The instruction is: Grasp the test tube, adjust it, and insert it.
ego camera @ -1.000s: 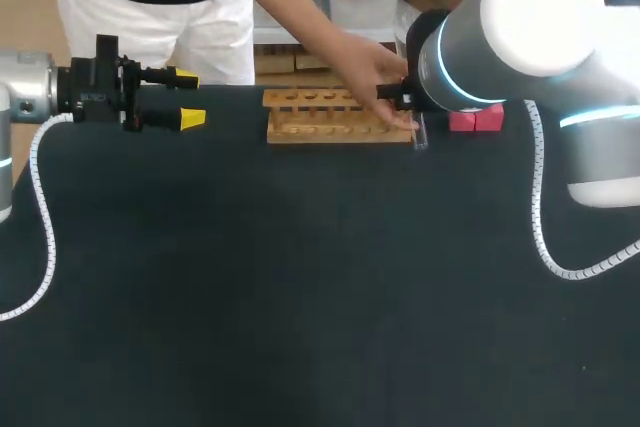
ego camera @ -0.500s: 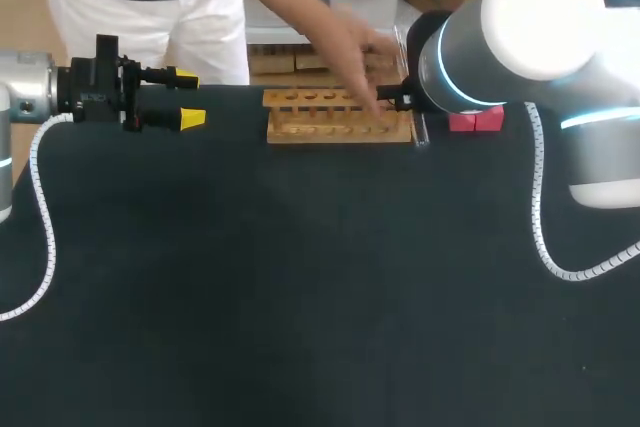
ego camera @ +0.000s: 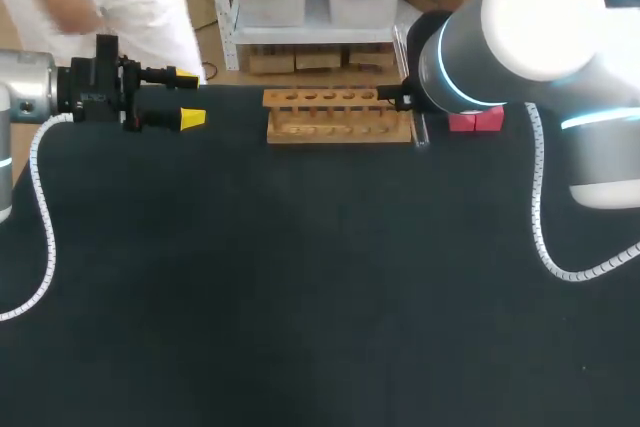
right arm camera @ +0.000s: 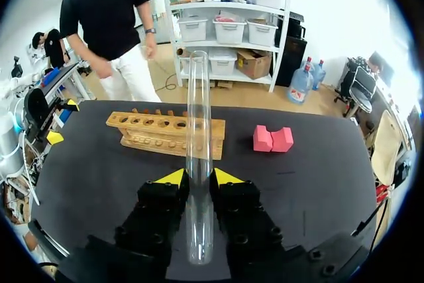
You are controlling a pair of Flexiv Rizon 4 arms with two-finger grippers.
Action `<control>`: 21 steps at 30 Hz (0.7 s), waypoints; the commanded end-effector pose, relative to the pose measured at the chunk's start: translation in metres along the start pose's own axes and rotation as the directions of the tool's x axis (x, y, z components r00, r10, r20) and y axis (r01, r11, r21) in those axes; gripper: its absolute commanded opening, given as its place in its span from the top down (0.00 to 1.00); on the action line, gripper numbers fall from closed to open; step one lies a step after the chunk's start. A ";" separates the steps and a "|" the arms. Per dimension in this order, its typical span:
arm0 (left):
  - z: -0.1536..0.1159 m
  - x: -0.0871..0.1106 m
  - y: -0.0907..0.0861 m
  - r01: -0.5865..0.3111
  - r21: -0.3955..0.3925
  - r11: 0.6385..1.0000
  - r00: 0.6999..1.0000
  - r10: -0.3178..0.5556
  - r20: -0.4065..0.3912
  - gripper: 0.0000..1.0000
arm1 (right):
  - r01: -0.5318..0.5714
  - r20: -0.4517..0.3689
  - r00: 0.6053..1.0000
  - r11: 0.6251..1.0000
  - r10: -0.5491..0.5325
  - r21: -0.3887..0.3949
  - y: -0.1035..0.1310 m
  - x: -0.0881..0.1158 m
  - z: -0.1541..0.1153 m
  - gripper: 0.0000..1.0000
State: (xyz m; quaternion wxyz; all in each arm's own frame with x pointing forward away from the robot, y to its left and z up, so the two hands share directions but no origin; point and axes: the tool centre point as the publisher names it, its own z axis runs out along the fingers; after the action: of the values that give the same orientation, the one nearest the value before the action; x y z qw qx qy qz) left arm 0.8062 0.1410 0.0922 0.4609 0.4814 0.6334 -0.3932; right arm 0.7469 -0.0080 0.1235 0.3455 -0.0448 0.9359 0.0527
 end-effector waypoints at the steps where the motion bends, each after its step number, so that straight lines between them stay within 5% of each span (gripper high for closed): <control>1: 0.000 0.001 0.000 -0.002 0.000 1.000 1.000 0.002 0.002 0.00 | -0.001 0.008 1.000 1.000 0.001 -0.001 -0.001 0.002 -0.001 1.00; 21: 0.000 0.001 0.000 -0.002 0.000 1.000 1.000 0.002 0.002 0.00 | 0.002 0.015 1.000 1.000 -0.002 -0.002 0.003 0.003 0.011 1.00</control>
State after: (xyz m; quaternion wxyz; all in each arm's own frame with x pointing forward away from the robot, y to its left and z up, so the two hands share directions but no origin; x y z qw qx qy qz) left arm 0.8062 0.1410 0.0922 0.4609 0.4814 0.6334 -0.3932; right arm 0.7474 -0.0069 0.1210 0.3463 -0.0465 0.9355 0.0521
